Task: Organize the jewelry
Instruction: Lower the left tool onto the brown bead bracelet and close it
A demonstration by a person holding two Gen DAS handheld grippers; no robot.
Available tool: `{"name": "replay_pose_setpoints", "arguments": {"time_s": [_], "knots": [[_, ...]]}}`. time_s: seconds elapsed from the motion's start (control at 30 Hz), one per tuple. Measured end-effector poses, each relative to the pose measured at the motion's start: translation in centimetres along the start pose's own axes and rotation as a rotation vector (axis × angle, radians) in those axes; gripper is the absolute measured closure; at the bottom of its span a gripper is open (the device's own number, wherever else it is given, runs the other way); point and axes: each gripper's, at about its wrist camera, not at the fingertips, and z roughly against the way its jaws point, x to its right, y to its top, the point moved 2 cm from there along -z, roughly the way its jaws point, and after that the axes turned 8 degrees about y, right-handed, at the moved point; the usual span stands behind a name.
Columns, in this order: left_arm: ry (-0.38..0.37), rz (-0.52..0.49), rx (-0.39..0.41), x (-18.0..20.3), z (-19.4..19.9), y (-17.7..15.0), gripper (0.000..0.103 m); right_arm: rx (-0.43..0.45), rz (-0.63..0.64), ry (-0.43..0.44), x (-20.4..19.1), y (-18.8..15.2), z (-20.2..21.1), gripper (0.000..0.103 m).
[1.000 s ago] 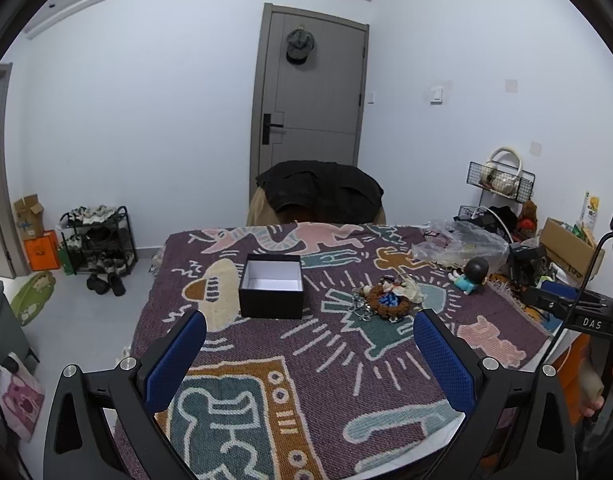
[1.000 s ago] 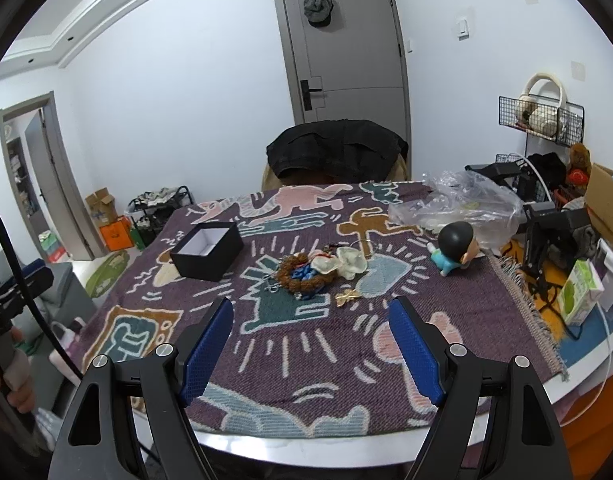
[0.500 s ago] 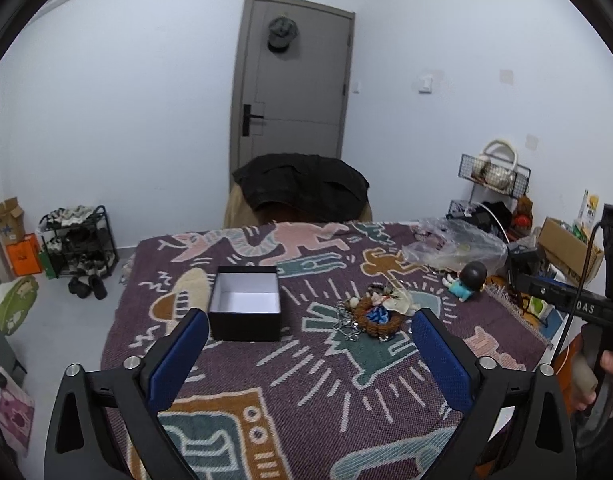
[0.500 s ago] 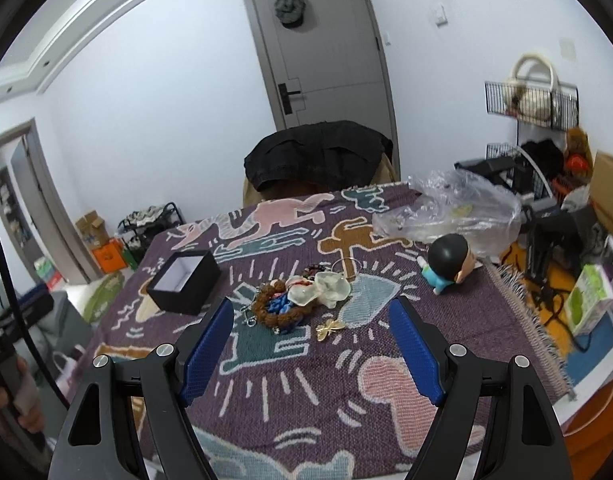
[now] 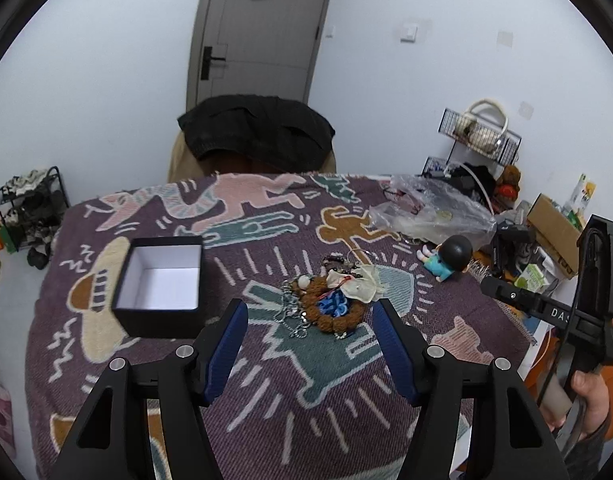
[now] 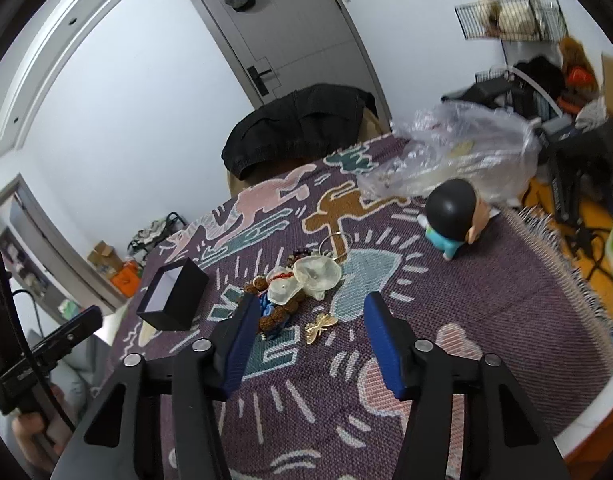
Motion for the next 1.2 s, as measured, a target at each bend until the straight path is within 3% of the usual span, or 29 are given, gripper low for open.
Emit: {"name": "replay_pose_setpoints", "arguments": {"time_s": [0.13,0.27,0.37,0.57,0.7,0.83,0.93,1.03,1.2], "knots": [[0.005,-0.011,-0.06,0.9,-3.3,0.5,0.037,-0.019,-0.058,0.022,1.6,0.3,-2.0,0.049],[0.017,0.0,-0.145,1.0,-7.3,0.4,0.048,-0.055,-0.092,0.054,2.6,0.4,-4.5,0.049],[0.027,0.02,-0.213,0.9,-10.3,0.1,0.049,-0.085,-0.104,0.066,3.2,0.3,-6.5,0.049],[0.019,0.036,-0.295,1.1,-14.1,0.0,0.052,-0.137,-0.123,0.095,4.0,0.4,-10.2,0.049],[0.052,0.019,-0.338,1.3,-16.0,-0.2,0.057,-0.145,-0.144,0.097,4.6,0.6,-11.1,0.049],[0.071,0.023,-0.371,1.3,-17.6,-0.4,0.058,-0.145,-0.149,0.097,5.4,0.7,-11.3,0.049],[0.09,0.008,-0.386,1.5,-18.4,-0.7,0.074,-0.153,-0.156,0.098,5.7,0.8,-11.8,0.049],[0.089,0.01,-0.377,1.6,-18.4,-0.6,0.082,-0.174,-0.146,0.101,5.4,0.9,-12.9,0.049],[0.076,0.018,-0.375,1.7,-18.0,-0.4,0.082,-0.212,-0.121,0.084,4.9,1.0,-15.2,0.049]]}}
